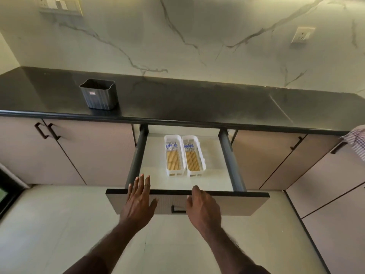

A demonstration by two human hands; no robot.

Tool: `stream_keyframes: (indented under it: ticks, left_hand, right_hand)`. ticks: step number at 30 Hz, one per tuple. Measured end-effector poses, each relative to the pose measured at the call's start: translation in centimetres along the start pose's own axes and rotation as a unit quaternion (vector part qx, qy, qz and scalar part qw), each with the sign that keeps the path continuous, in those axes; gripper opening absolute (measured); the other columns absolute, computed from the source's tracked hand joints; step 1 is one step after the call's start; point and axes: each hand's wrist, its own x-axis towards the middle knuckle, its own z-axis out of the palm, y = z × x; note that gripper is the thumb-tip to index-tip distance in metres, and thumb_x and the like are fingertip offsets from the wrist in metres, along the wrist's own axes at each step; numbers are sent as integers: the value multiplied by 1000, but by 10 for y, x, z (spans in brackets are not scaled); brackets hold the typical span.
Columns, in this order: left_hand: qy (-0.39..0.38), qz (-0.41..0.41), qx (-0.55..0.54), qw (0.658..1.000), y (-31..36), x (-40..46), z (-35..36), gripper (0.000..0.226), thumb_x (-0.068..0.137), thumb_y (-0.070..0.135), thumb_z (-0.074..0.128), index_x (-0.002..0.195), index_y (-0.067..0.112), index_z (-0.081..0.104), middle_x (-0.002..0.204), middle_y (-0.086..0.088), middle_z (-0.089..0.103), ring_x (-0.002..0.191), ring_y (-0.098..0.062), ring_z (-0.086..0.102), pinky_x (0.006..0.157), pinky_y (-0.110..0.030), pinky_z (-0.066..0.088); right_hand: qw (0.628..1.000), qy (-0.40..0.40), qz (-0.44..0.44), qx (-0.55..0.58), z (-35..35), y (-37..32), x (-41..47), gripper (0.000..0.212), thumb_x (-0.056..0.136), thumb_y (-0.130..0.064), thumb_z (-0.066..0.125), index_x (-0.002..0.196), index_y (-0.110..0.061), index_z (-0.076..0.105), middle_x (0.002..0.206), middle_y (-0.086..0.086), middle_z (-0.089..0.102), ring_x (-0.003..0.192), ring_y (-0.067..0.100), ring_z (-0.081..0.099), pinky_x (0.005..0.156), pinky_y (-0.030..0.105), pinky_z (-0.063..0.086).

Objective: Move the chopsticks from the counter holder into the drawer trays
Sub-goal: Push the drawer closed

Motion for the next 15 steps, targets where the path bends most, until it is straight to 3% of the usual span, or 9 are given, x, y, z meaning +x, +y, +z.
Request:
stream_keyframes:
  ticks: [8,15]
  left_hand:
    - [-47,-21,38,998,-24,-12,31,77,101,40,36,143,11,-20,156,-12,-23,142,-25,-25,119,-41,-10]
    - [-3,-30,64,997,-37,-17,48,75,93,52,14,149,8,-8,158,-12,-17,146,-26,-19,119,-41,-8]
  right_hand:
    - [997,-72,32,0,43,16,-18,29,94,-37,53,116,-18,56,106,3,68,95,19,64,68,25,46]
    - [989,-146,26,3,86,30,-20,34,95,-27,56,127,-16,55,124,4,63,113,19,59,88,30,51]
